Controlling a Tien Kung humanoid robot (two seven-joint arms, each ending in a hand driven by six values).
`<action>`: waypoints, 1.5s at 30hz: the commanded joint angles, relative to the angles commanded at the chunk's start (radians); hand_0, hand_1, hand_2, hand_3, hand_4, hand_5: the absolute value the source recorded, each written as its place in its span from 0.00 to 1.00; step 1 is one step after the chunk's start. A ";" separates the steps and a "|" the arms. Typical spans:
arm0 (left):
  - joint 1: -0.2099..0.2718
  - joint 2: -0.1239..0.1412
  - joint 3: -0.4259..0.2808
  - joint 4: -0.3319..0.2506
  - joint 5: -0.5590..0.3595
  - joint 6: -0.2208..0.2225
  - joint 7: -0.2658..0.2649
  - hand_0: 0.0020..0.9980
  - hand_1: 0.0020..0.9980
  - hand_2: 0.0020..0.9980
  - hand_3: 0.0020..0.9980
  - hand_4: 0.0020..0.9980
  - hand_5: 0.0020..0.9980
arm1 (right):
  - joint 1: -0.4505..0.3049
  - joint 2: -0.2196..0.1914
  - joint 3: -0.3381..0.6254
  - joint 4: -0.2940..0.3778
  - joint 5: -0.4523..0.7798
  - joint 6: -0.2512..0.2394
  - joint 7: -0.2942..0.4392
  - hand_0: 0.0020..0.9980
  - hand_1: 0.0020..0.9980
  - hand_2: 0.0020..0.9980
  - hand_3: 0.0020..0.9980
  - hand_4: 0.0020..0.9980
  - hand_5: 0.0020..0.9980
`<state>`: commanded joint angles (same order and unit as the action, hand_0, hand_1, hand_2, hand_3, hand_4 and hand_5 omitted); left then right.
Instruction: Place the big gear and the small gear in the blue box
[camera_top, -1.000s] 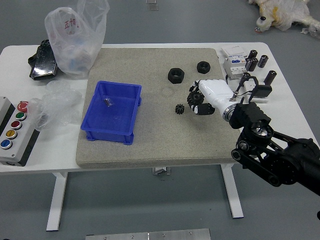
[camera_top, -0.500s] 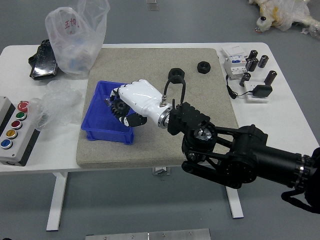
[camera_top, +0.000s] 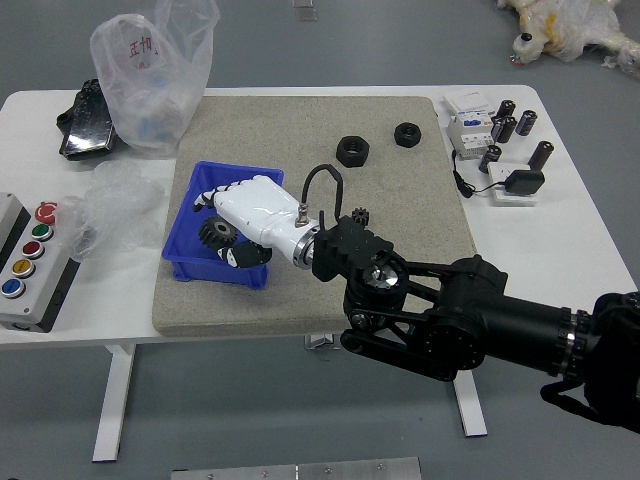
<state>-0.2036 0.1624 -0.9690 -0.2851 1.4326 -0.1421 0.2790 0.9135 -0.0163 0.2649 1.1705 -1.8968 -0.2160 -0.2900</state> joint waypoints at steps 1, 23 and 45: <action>0.000 0.000 0.001 0.000 0.000 0.000 0.000 0.73 0.57 0.54 0.67 0.68 0.46 | -0.001 0.000 0.002 -0.004 0.004 -0.001 0.002 0.65 0.87 1.00 1.00 0.82 0.35; 0.003 -0.002 0.004 0.002 -0.005 0.004 -0.002 0.73 0.57 0.54 0.67 0.68 0.46 | -0.085 -0.149 0.195 -0.216 0.149 -0.087 0.042 0.51 0.71 0.75 0.81 0.80 0.34; 0.001 -0.002 0.008 0.002 -0.005 0.003 -0.005 0.73 0.57 0.54 0.67 0.69 0.46 | -0.097 -0.142 0.070 -0.317 0.214 -0.081 0.044 0.47 0.66 0.66 0.70 0.76 0.33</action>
<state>-0.2031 0.1602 -0.9613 -0.2828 1.4274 -0.1395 0.2743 0.8165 -0.1579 0.3347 0.8535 -1.6829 -0.2974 -0.2463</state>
